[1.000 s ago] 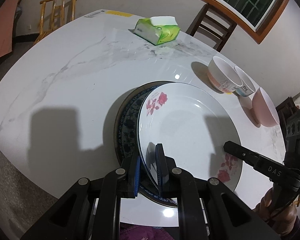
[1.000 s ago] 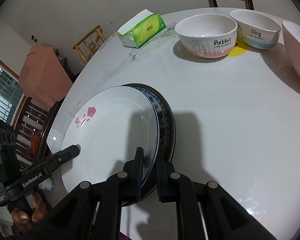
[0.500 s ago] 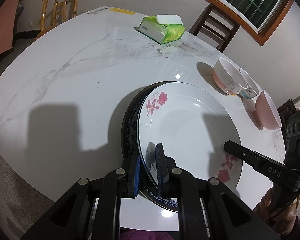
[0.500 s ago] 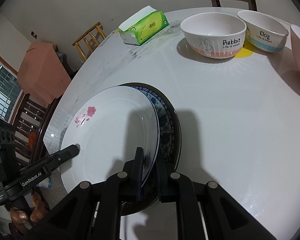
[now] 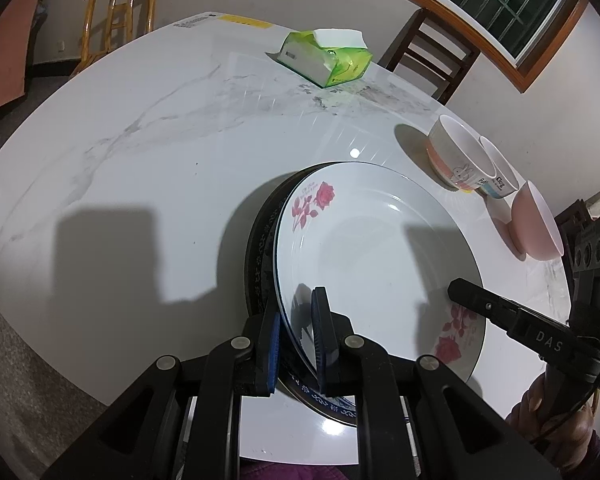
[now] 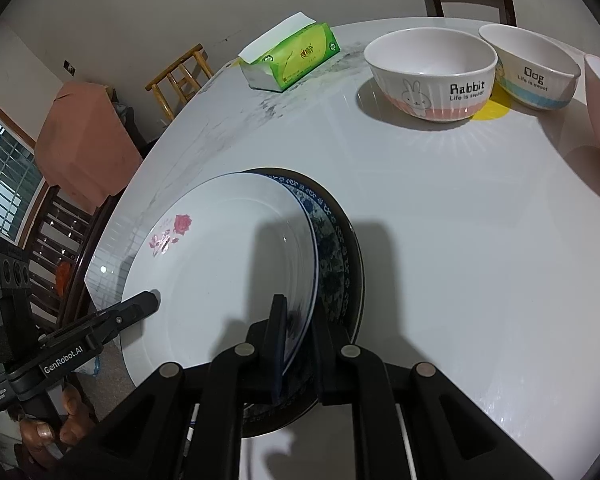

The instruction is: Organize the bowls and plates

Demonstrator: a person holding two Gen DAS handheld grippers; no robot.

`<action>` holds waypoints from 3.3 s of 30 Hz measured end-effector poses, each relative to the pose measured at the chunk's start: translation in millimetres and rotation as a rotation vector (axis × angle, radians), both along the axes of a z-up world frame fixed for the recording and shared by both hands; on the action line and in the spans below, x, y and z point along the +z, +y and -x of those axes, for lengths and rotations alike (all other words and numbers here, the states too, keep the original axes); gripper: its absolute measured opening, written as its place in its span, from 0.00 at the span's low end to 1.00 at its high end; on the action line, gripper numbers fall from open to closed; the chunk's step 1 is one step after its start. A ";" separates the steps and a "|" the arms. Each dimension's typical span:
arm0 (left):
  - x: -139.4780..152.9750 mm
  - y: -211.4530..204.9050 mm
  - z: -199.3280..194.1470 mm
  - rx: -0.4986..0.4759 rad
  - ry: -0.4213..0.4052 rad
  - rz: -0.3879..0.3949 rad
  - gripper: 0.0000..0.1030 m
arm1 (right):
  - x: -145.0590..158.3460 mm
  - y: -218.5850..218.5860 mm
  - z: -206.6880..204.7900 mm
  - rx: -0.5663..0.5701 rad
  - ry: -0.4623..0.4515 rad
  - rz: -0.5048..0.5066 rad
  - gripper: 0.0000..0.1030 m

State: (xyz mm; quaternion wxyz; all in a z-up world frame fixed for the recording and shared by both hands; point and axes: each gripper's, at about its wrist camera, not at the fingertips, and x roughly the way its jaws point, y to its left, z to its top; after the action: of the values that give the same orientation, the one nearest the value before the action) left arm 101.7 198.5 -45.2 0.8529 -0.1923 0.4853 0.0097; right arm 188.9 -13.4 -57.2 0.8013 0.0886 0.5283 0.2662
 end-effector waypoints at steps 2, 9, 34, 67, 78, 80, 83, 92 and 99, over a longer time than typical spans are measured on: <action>0.3 -1.2 0.1 -0.003 -0.004 -0.011 0.12 | -0.4 -0.3 0.0 0.000 -0.002 -0.004 0.11; 1.9 -6.1 0.2 -0.012 -0.031 -0.074 0.13 | -1.5 0.5 -0.1 -0.003 -0.006 -0.012 0.12; 20.7 -8.4 10.1 0.044 -0.138 -0.264 0.41 | 19.2 32.5 23.5 0.032 -0.346 0.326 0.33; 39.1 -92.6 15.0 -0.098 -0.176 -0.324 0.75 | -7.6 -184.9 58.2 -0.421 -0.123 0.216 0.43; 74.4 -181.1 7.6 -0.262 -0.290 -0.318 0.99 | 23.1 -220.2 79.5 -0.413 -0.301 0.094 0.45; 78.6 -200.2 3.0 -0.289 -0.272 -0.323 0.99 | 27.7 -236.1 83.1 -0.450 -0.351 0.036 0.45; 83.2 -220.7 3.1 -0.347 -0.334 -0.309 0.99 | 24.6 -261.1 74.6 -0.473 -0.297 -0.055 0.45; 76.7 -259.0 -61.2 -0.506 -0.260 0.042 0.98 | 46.9 -303.0 46.7 -0.454 -0.249 -0.030 0.45; 77.0 -282.8 -147.3 -0.449 -0.152 0.089 0.98 | 67.6 -338.4 -14.0 -0.491 -0.187 -0.123 0.45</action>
State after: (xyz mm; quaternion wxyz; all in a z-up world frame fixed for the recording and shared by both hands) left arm 249.0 -84.4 31.8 0.8583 -0.1172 0.4504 -0.2162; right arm 202.9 -351.9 10.5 0.8804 0.2376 0.3974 0.1026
